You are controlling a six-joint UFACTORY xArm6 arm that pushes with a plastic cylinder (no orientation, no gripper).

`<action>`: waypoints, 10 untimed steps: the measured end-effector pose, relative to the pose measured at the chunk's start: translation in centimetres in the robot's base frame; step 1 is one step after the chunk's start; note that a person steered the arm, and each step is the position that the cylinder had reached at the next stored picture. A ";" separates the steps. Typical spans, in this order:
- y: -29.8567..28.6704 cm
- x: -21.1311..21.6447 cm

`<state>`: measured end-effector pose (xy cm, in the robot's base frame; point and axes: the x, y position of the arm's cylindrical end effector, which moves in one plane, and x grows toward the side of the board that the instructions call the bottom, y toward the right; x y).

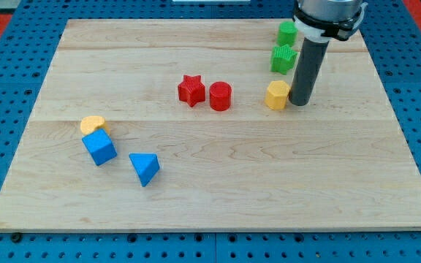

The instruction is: Move the yellow heart to the bottom side of the yellow hexagon

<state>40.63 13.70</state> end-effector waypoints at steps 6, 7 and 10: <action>-32.4 -1.8; -34.9 4.5; -27.2 5.8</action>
<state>46.47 -13.50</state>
